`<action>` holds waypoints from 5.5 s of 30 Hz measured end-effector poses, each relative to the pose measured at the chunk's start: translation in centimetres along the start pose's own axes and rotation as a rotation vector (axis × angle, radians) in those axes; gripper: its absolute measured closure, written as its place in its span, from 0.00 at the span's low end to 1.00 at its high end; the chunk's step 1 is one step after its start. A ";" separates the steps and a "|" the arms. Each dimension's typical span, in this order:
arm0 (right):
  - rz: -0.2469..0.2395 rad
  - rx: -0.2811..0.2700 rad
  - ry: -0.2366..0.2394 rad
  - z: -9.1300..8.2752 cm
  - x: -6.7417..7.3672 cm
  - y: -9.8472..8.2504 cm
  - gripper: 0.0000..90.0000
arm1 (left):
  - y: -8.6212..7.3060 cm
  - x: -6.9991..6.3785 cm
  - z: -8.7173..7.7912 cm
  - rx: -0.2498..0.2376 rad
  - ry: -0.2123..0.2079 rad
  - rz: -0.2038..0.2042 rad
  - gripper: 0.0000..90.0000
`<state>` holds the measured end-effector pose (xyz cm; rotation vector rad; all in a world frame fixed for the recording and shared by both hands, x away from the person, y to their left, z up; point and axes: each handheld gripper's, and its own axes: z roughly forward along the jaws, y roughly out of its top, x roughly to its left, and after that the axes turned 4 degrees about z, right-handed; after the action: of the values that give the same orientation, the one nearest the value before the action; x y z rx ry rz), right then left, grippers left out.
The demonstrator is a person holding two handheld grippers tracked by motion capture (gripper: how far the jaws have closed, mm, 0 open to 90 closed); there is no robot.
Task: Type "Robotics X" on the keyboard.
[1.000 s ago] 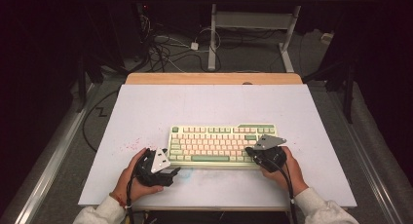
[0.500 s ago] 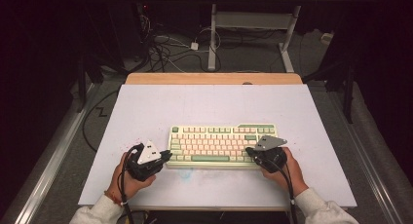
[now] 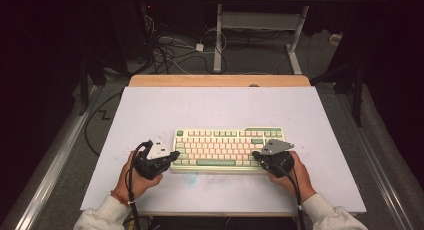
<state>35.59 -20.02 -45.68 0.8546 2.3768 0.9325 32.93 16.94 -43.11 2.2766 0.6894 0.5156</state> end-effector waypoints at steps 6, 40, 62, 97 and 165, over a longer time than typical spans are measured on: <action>0.002 -0.003 -0.002 0.0 0.0 -0.1 1.00 | 1.7 -0.1 1.1 0.035 -0.053 0.030 0.97; 0.000 -0.005 -0.001 -0.1 0.0 -0.2 1.00 | 4.5 -0.8 6.2 0.169 -0.089 0.102 0.96; 0.003 -0.008 -0.001 -0.2 0.0 -0.3 1.00 | 4.5 -1.3 6.0 0.143 -0.050 0.128 0.95; 0.028 -0.071 0.014 -1.7 -0.5 0.7 1.00 | 4.5 -1.1 4.6 0.003 0.032 0.145 0.67; 0.011 -0.176 -0.148 -3.8 0.2 1.4 0.22 | 4.4 -3.5 3.1 -0.080 0.160 0.229 0.18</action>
<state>33.74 -20.79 -42.12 0.8381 2.1318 1.0278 33.23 10.56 -42.68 2.2678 0.4764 0.8263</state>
